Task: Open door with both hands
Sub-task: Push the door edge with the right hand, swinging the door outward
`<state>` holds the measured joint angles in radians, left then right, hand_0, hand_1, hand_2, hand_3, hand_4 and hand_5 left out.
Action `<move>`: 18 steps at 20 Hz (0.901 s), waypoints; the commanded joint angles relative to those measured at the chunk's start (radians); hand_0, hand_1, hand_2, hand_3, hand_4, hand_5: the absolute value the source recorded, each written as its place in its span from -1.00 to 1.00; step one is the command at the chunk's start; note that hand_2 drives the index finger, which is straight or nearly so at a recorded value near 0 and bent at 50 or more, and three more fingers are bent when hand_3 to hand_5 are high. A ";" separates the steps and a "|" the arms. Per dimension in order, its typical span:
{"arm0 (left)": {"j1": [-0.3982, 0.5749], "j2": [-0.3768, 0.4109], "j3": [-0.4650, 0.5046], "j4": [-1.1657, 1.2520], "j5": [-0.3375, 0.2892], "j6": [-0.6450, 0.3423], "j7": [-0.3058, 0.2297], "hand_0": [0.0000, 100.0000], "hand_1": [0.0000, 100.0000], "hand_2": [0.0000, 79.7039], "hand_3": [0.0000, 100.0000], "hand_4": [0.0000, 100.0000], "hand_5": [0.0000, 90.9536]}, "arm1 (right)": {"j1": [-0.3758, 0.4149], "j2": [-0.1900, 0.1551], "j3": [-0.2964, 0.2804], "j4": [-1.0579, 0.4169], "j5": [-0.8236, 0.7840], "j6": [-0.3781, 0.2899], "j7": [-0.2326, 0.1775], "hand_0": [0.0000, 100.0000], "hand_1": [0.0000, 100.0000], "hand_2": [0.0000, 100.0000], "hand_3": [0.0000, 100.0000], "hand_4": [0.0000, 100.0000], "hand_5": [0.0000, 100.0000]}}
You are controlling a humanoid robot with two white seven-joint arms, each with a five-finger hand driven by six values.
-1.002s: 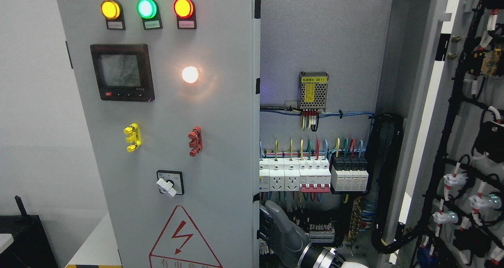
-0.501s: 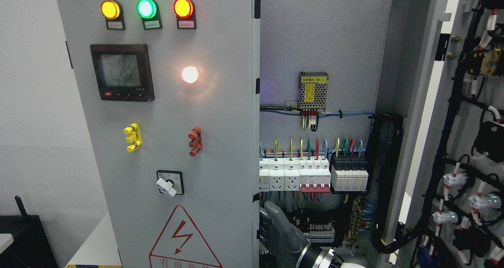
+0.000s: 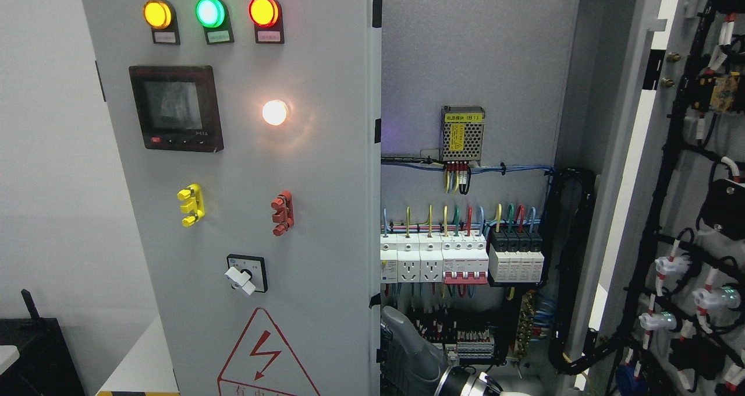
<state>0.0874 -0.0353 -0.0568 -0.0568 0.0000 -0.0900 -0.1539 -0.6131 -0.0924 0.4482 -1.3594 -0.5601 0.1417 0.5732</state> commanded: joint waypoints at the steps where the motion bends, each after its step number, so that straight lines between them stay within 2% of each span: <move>1: 0.000 0.000 0.000 0.000 0.020 -0.001 0.000 -1.00 -1.00 -1.00 -1.00 -0.94 -1.00 | 0.007 0.002 0.010 -0.003 -0.001 0.001 0.019 -0.79 -1.00 -1.00 -1.00 -1.00 -1.00; 4: 0.000 0.000 0.000 0.000 0.020 -0.001 0.000 -1.00 -1.00 -1.00 -1.00 -0.94 -1.00 | 0.016 0.002 0.015 -0.018 -0.006 0.001 0.020 -0.79 -1.00 -1.00 -1.00 -1.00 -1.00; 8: 0.000 0.000 0.000 0.000 0.020 0.001 0.000 -1.00 -1.00 -1.00 -1.00 -0.94 -1.00 | 0.027 0.002 0.033 -0.043 -0.090 0.003 0.037 -0.79 -1.00 -1.00 -1.00 -1.00 -1.00; 18: 0.000 0.000 0.000 0.000 0.020 -0.001 0.000 -1.00 -1.00 -1.00 -1.00 -0.94 -1.00 | 0.064 0.002 0.078 -0.104 -0.095 0.003 0.042 -0.79 -1.00 -1.00 -1.00 -1.00 -1.00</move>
<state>0.0874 -0.0353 -0.0569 -0.0568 0.0000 -0.0896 -0.1539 -0.5709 -0.0910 0.4868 -1.4084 -0.6419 0.1441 0.6138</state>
